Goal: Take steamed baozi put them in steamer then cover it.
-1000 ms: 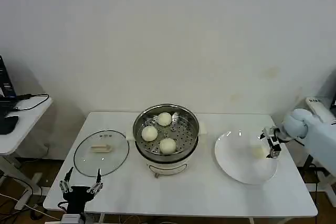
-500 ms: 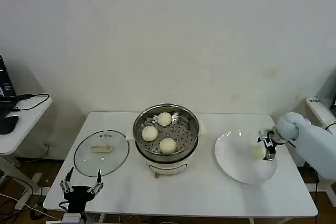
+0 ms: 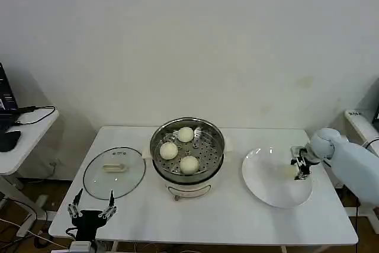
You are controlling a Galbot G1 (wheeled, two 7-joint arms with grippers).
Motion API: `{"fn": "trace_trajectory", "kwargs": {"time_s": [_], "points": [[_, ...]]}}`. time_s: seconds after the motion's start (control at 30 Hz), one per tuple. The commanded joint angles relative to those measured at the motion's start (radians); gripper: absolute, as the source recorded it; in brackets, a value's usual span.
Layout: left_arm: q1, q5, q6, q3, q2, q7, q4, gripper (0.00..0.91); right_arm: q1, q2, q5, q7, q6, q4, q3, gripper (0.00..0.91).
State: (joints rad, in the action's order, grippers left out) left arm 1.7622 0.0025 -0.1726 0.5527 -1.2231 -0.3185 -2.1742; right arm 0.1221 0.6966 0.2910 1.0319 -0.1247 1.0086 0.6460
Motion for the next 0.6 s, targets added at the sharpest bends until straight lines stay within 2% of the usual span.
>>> {"fn": "trace_trajectory", "kwargs": {"time_s": [0.03, 0.2, 0.3, 0.47, 0.6], "points": [[0.003, 0.001, 0.0, -0.002, -0.002, 0.0, -0.006, 0.907, -0.013, -0.013, -0.01, 0.004, -0.006, 0.017, 0.013, 0.564], [0.007, 0.001, 0.001, 0.0, -0.002, 0.0, -0.012, 0.907, -0.025, -0.029, -0.024, 0.003, -0.014, 0.046, 0.019, 0.564], [0.007, 0.002, 0.0, 0.001, -0.001, -0.001, -0.011, 0.907, -0.082, -0.07, -0.064, 0.003, -0.03, 0.126, 0.078, 0.564], [-0.01, 0.005, -0.008, -0.006, 0.005, -0.001, -0.006, 0.907, -0.269, -0.137, -0.178, -0.002, -0.087, 0.287, 0.193, 0.574], [-0.025, 0.006, -0.014, -0.011, 0.011, -0.001, -0.008, 0.907, -0.426, -0.143, -0.253, -0.013, -0.129, 0.364, 0.285, 0.574]]}}
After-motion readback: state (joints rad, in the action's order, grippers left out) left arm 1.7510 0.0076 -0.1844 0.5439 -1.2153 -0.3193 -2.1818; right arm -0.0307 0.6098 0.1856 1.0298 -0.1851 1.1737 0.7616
